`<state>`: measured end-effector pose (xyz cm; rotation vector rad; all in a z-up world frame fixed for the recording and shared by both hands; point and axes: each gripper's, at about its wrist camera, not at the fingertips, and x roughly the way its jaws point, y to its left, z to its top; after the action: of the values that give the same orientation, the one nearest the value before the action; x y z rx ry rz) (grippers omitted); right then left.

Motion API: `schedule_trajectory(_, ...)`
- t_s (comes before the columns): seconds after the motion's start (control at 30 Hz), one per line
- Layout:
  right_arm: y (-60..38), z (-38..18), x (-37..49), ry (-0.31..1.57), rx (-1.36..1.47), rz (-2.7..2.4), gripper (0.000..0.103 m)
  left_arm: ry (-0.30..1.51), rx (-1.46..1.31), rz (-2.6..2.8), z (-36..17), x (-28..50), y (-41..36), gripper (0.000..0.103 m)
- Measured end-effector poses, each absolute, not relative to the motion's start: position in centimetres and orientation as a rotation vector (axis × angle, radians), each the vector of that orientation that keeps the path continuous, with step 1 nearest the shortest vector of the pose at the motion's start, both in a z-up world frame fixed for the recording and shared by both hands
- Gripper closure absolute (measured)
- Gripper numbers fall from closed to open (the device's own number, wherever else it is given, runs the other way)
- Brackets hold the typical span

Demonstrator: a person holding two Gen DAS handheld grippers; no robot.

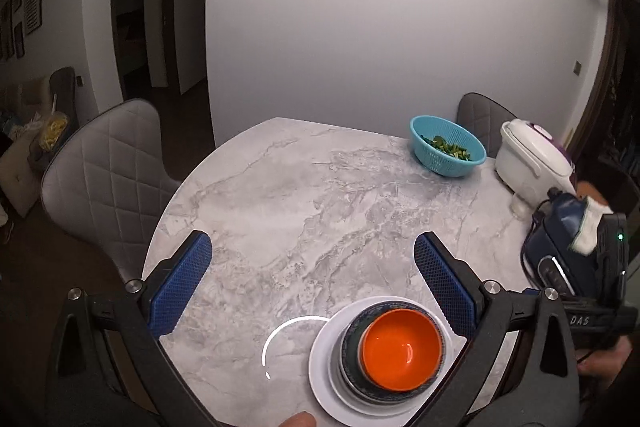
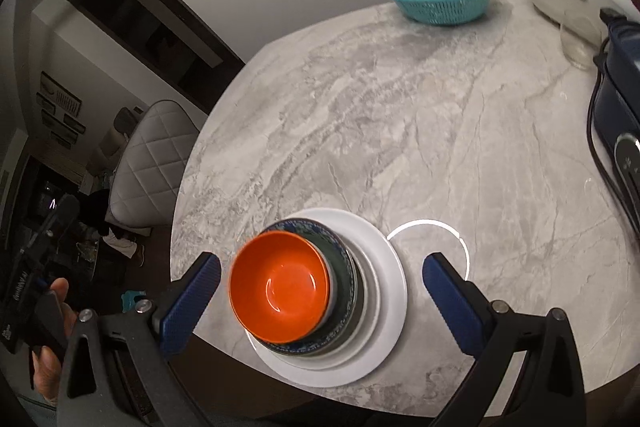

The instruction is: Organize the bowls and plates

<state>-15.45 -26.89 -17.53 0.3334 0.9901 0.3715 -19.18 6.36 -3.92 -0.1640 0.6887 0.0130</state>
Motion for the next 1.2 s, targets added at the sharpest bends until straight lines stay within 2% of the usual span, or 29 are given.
schedule_trajectory(0.27, -27.8, -11.3, -17.8, 0.669, 0.145, 0.349, 0.000, 0.869, -0.446, 0.007, -4.1, -20.5, 5.0, 0.001)
schedule_trajectory(0.4, -27.6, -9.3, -19.7, 0.538, 0.002, 0.286, 0.000, 0.893, -0.349, 0.062, -3.4, -20.8, 2.9, 0.001)
schedule_trajectory(0.53, -28.4, -8.6, -20.0, 0.547, 0.034, 0.259, 0.000, 0.845, -0.422, 0.064, -2.9, -21.8, 2.6, 0.001)
schedule_trajectory(0.6, -28.7, -8.5, -20.0, 0.581, 0.042, 0.251, 0.000, 0.910, -0.449, 0.038, -4.0, -21.1, 2.2, 0.001)
schedule_trajectory(0.67, -29.1, -8.6, -20.0, 0.610, 0.071, 0.232, 0.000, 0.958, -0.352, 0.085, -5.0, -20.4, 1.3, 0.002)
schedule_trajectory(0.8, -29.1, -9.4, -19.8, 0.710, 0.104, 0.191, 0.000, 0.924, -0.046, 0.201, -5.1, -20.4, -1.3, 0.002)
schedule_trajectory(1.2, -25.9, -9.1, -19.7, 0.791, 0.087, 0.107, 0.000, 0.829, -0.106, 0.040, -2.6, -20.0, -0.1, 0.001)
